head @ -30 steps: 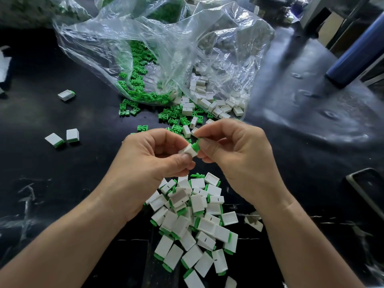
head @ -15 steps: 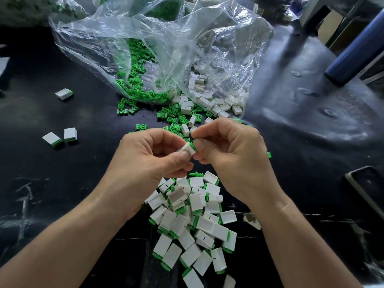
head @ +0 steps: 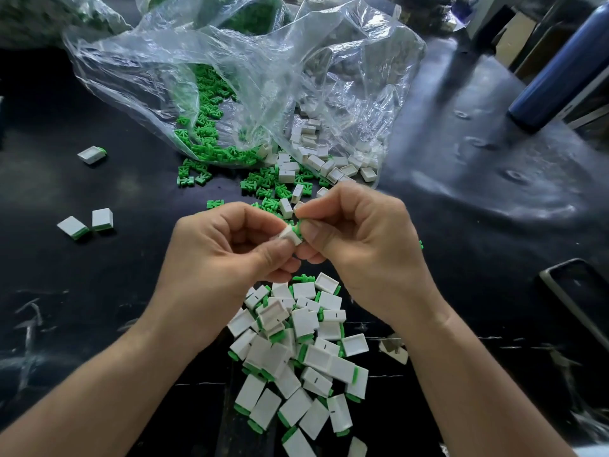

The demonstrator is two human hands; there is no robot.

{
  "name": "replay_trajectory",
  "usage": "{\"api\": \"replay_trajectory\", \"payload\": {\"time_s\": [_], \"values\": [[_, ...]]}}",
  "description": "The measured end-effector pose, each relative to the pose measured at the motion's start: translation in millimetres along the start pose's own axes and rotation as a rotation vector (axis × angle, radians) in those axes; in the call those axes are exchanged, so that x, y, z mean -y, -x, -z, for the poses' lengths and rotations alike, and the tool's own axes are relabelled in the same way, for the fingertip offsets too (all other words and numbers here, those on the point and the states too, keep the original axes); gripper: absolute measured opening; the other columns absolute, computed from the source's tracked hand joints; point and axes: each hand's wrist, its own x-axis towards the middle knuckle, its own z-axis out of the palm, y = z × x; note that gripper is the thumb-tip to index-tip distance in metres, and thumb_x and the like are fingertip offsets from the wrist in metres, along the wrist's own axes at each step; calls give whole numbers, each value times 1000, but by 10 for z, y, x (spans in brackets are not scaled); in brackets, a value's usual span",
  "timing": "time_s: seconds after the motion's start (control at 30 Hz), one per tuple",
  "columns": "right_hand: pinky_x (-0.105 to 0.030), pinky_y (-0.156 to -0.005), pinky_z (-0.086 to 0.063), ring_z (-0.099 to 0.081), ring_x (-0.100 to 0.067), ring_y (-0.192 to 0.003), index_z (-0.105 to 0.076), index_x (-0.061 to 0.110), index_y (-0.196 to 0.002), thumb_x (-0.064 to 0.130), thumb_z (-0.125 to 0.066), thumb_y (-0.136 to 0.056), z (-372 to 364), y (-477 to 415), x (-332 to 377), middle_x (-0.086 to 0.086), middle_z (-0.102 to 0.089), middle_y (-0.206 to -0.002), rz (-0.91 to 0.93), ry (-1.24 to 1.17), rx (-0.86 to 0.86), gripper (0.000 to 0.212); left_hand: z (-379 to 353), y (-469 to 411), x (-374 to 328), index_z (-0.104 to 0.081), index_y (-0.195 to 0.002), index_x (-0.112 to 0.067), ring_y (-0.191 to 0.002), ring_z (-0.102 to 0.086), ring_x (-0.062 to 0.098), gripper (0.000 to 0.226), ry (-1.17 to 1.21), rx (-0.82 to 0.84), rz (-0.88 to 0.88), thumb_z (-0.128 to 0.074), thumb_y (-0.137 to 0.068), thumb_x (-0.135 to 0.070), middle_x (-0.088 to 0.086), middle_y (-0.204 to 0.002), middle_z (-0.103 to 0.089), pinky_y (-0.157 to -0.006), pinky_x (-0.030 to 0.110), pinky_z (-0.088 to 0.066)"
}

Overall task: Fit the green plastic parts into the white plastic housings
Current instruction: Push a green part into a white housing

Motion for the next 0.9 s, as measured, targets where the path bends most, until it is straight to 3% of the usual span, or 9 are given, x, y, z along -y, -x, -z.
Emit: {"api": "replay_trajectory", "payload": {"time_s": [0.13, 0.23, 0.33, 0.57, 0.67, 0.8, 0.9], "values": [[-25, -57, -55, -64, -5, -56, -59, 28, -73, -1, -66, -78, 8, -1, 4, 11, -62, -63, 35, 84, 25, 31, 1, 17, 6, -64, -72, -6, -53, -67, 17, 13, -105, -14, -57, -67, -60, -12, 4, -60, -69, -49, 20, -53], [-22, -56, -54, -64, -4, -56, -61, 28, -74, 7, -64, -74, 20, 3, 18, 11, -63, -62, 43, 39, 13, 22, 9, 6, 6, -64, -71, -5, -52, -67, 18, 12, 27, 21, 12, -66, -60, -9, 8, -60, -69, -47, 20, -51], [-21, -56, -53, -63, -4, -57, -61, 27, -73, 1, -67, -77, 14, 4, -1, 10, -63, -62, 26, 60, 2, 27, 0, -10, 24, -65, -72, -6, -54, -67, 15, 12, 54, 62, 67, -64, -61, -10, 8, -61, -70, -49, 20, -52], [-30, -64, -57, -65, -10, -66, -61, 30, -76, 4, -66, -81, -55, 1, -63, 6, -66, -72, 1, 133, -19, 27, 41, -32, 23, -73, -76, -27, -55, -66, 14, 16, -69, 78, 75, -64, -64, -23, 2, -61, -71, -50, 20, -54], [-30, -63, -57, -67, -14, -65, -62, 30, -77, 5, -65, -83, -37, 0, -55, 1, -69, -72, -5, 122, -9, 25, 62, -35, 17, -74, -70, -21, -49, -64, 15, 19, -155, 83, 74, -65, -59, -34, 3, -59, -68, -45, 21, -51], [-21, -58, -54, -67, -10, -60, -64, 24, -81, 8, -65, -83, 11, -2, -32, 1, -68, -69, -69, 57, 15, 16, 80, -31, 1, -72, -69, -14, -51, -65, 17, 19, -144, 118, 76, -64, -62, -30, 8, -64, -69, -46, 22, -52], [-27, -61, -55, -65, -11, -60, -65, 25, -76, 13, -66, -83, 56, -4, -25, 0, -68, -68, -67, 145, 34, 14, 59, -20, 4, -70, -73, -11, -52, -66, 18, 20, -127, 125, 68, -62, -64, -27, 10, -66, -69, -47, 22, -53]]}}
